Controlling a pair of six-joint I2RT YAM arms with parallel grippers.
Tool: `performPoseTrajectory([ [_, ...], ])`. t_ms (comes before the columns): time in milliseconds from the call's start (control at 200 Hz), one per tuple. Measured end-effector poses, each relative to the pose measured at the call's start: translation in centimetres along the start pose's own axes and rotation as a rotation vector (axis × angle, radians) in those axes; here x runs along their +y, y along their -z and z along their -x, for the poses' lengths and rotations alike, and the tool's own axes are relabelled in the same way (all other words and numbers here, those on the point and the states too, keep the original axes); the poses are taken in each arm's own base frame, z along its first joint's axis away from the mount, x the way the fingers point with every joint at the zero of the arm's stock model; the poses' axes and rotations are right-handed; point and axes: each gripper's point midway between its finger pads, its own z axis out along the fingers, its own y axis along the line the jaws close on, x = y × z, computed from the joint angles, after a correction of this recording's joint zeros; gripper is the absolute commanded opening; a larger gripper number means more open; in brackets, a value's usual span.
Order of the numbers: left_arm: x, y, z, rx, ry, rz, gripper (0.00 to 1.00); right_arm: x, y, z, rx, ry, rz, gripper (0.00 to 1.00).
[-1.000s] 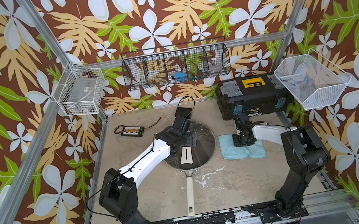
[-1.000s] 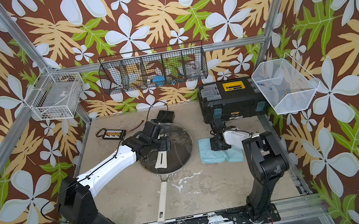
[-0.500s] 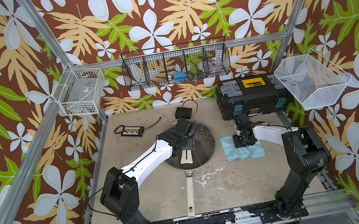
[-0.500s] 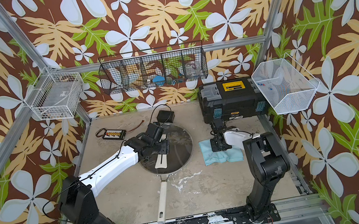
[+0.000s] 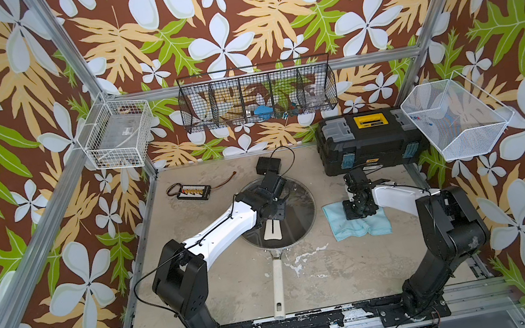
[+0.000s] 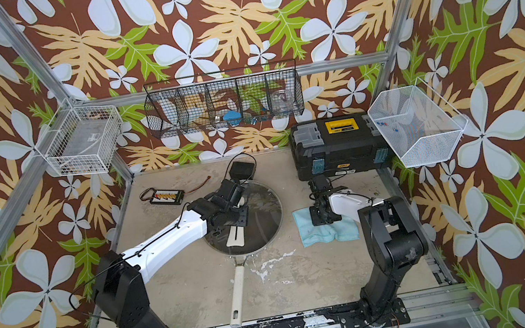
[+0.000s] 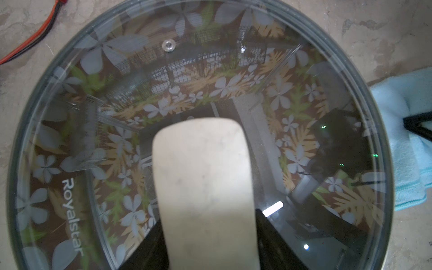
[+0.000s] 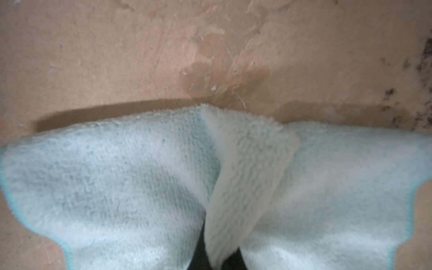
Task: Wipe the pot lid with a cloth
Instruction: Pick up the cleaning item at the center of the board.
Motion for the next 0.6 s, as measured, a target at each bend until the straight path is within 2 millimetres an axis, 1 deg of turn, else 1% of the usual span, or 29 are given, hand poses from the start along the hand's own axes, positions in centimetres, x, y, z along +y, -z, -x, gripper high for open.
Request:
performPoseTrajectory([
  [120, 0.1, 0.0, -0.1, 0.008, 0.014, 0.003, 0.39, 0.0, 0.0, -0.1, 0.000, 0.000, -0.001, 0.00],
  [205, -0.1, 0.1, -0.2, 0.016, -0.020, -0.005, 0.37, -0.1, 0.0, -0.1, 0.000, 0.000, -0.002, 0.00],
  [385, 0.0, 0.1, -0.3, 0.022, -0.016, 0.000, 0.25, -0.2, 0.2, -0.2, 0.000, 0.000, -0.007, 0.00],
  [601, 0.0, 0.2, -0.2, 0.034, -0.019, 0.004, 0.01, -0.4, 1.5, 0.1, -0.023, -0.002, -0.011, 0.00],
])
